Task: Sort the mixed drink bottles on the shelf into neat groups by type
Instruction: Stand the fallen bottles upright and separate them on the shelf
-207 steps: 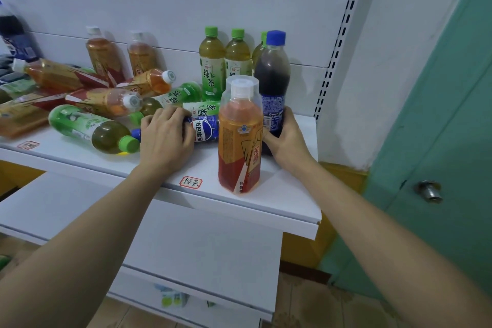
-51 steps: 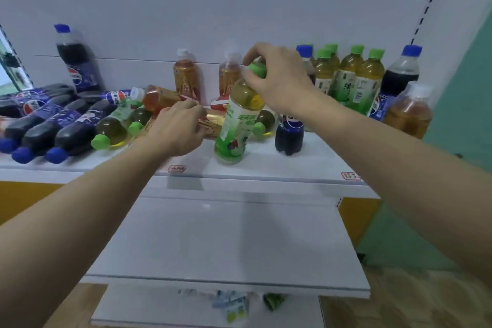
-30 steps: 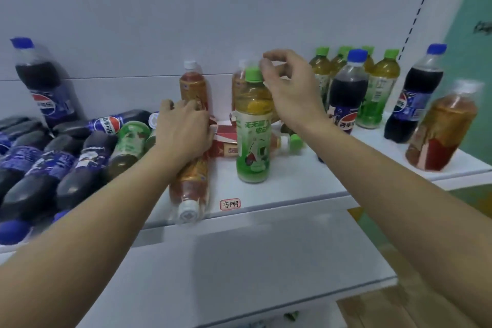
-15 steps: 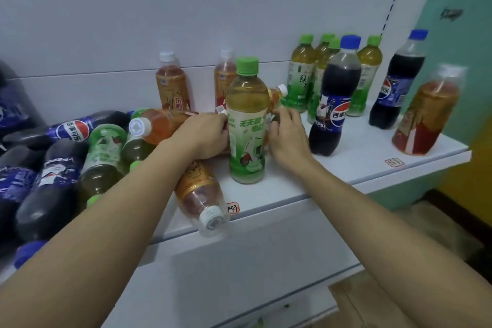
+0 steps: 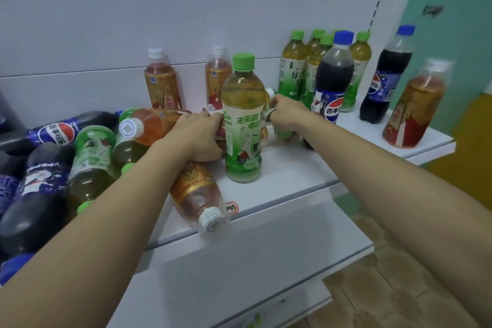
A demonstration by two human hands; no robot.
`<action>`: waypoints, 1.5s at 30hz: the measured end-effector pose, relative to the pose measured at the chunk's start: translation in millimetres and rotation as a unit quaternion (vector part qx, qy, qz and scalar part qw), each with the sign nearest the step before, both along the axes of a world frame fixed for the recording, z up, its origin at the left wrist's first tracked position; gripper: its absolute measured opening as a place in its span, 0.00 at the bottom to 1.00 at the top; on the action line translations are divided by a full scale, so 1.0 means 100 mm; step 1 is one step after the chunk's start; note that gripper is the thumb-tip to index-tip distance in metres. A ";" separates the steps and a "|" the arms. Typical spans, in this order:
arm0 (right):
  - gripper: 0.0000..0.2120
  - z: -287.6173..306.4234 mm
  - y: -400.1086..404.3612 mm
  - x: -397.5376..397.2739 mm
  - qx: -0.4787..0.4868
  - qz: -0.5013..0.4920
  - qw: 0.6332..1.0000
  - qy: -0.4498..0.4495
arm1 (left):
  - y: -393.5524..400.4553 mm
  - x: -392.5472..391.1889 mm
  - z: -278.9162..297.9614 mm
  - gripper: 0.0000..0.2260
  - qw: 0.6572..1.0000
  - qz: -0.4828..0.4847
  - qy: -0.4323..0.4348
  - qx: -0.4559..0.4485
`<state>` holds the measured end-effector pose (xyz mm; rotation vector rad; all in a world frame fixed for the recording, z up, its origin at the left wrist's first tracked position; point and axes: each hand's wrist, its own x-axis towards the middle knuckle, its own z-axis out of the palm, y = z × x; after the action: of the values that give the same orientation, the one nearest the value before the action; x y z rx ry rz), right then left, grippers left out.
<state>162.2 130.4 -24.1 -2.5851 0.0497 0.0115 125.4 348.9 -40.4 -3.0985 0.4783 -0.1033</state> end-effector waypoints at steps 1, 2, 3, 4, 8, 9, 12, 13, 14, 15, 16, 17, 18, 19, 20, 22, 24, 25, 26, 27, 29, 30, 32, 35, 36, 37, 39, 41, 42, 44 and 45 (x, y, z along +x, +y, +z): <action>0.24 0.03 0.01 0.00 0.000 0.006 1.000 0.023 | 0.00 0.00 0.00 0.38 1.000 -0.001 -0.002 0.003; 0.26 0.06 0.02 0.00 0.005 0.010 0.999 0.046 | -0.01 0.00 -0.01 0.39 1.000 0.000 -0.005 0.005; 0.27 0.09 0.02 -0.01 0.008 0.009 0.998 0.060 | -0.01 0.01 -0.01 0.40 1.000 0.001 -0.007 0.008; 0.28 0.12 0.04 -0.02 0.004 0.004 0.998 0.062 | -0.01 0.01 -0.01 0.41 1.000 0.001 -0.010 0.010; 0.29 0.31 0.11 -0.05 -0.103 -0.008 0.995 -0.004 | -0.02 0.01 -0.02 0.41 1.000 0.007 -0.016 0.007; 0.28 0.38 0.11 -0.05 -0.138 -0.007 0.990 -0.022 | -0.02 0.01 -0.02 0.40 1.000 0.009 -0.018 0.003; 0.23 0.58 0.12 -0.03 -0.212 0.001 0.974 -0.080 | -0.02 -0.01 -0.01 0.38 1.000 0.007 -0.027 0.001; 0.20 0.64 0.12 -0.01 -0.228 0.007 0.969 -0.099 | -0.02 -0.01 -0.01 0.38 1.000 0.007 -0.027 -0.001; 0.17 0.69 0.12 0.01 -0.240 0.010 0.963 -0.118 | -0.02 -0.02 -0.01 0.37 1.000 0.006 -0.027 -0.005; 0.16 0.75 0.12 0.04 -0.250 0.011 0.958 -0.138 | -0.02 -0.02 -0.01 0.37 1.000 0.006 -0.029 -0.007; 0.15 0.82 0.12 0.08 -0.254 0.007 0.954 -0.158 | -0.02 -0.02 -0.01 0.36 0.999 0.005 -0.031 -0.008; 0.15 0.89 0.12 0.13 -0.251 0.001 0.952 -0.176 | -0.03 -0.02 -0.01 0.36 0.999 0.004 -0.031 -0.009; 0.14 0.95 0.11 0.17 -0.243 -0.007 0.951 -0.189 | -0.03 -0.02 -0.01 0.36 0.999 0.004 -0.031 -0.009; 0.14 1.01 0.10 0.21 -0.236 -0.011 0.952 -0.195 | -0.03 -0.02 -0.01 0.36 0.999 0.005 -0.032 -0.009; 0.14 1.06 0.10 0.25 -0.236 -0.012 0.952 -0.197 | -0.03 -0.02 -0.02 0.36 0.999 0.006 -0.033 -0.009; 0.14 1.12 0.09 0.31 -0.241 0.001 0.951 -0.195 | -0.03 -0.01 -0.02 0.35 0.999 0.008 -0.031 -0.005; 0.14 1.15 0.08 0.36 -0.249 0.009 0.950 -0.186 | -0.04 0.01 -0.02 0.35 1.000 0.010 -0.030 -0.002; 0.13 1.16 0.08 0.38 -0.259 0.007 0.949 -0.181 | -0.04 0.01 -0.02 0.35 0.999 0.012 -0.030 0.000; 0.12 1.17 0.07 0.39 -0.272 0.005 0.946 -0.176 | -0.04 0.02 -0.02 0.35 0.999 0.013 -0.030 0.002; 0.11 1.18 0.06 0.39 -0.286 0.003 0.943 -0.171 | -0.04 0.02 -0.02 0.35 0.999 0.013 -0.030 0.001; 0.08 1.18 0.04 0.41 -0.317 0.002 0.935 -0.160 | -0.03 0.02 -0.02 0.35 1.000 0.014 -0.028 -0.003; 0.07 1.18 0.02 0.40 -0.333 -0.002 0.930 -0.154 | -0.03 0.01 -0.02 0.35 1.000 0.013 -0.027 -0.004; 0.07 1.17 0.00 0.40 -0.360 -0.006 0.921 -0.150 | -0.03 0.00 -0.01 0.34 1.000 0.013 -0.026 -0.006; 0.07 1.15 -0.03 0.40 -0.382 -0.002 0.911 -0.156 | -0.04 0.00 0.00 0.33 1.000 0.011 -0.023 -0.008; 0.06 1.16 -0.04 0.39 -0.386 -0.001 0.909 -0.158 | -0.04 0.00 0.00 0.33 1.000 0.012 -0.023 -0.007; 0.06 1.16 -0.05 0.40 -0.385 0.000 0.910 -0.156 | -0.04 0.00 0.00 0.33 1.000 0.012 -0.023 -0.006; 0.06 1.16 -0.09 0.41 -0.380 0.001 0.913 -0.148 | -0.04 0.00 0.00 0.33 1.000 0.014 -0.024 -0.005; 0.06 1.17 -0.11 0.41 -0.382 0.005 0.913 -0.144 | -0.04 0.01 -0.01 0.33 1.000 0.014 -0.026 -0.007; 0.07 1.17 -0.11 0.41 -0.382 0.006 0.913 -0.145 | -0.04 0.01 -0.01 0.33 0.999 0.014 -0.026 -0.011; 0.10 1.16 -0.08 0.38 -0.400 -0.010 0.904 -0.147 | -0.03 0.00 -0.01 0.34 0.999 0.013 -0.026 -0.020; 0.11 1.16 -0.04 0.36 -0.429 -0.025 0.890 -0.155 | -0.03 -0.01 -0.01 0.34 0.999 0.014 -0.027 -0.023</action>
<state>198.3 126.5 91.8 -3.4274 -0.0003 -0.5623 124.8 345.5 -41.6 -3.1366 0.4366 -0.2004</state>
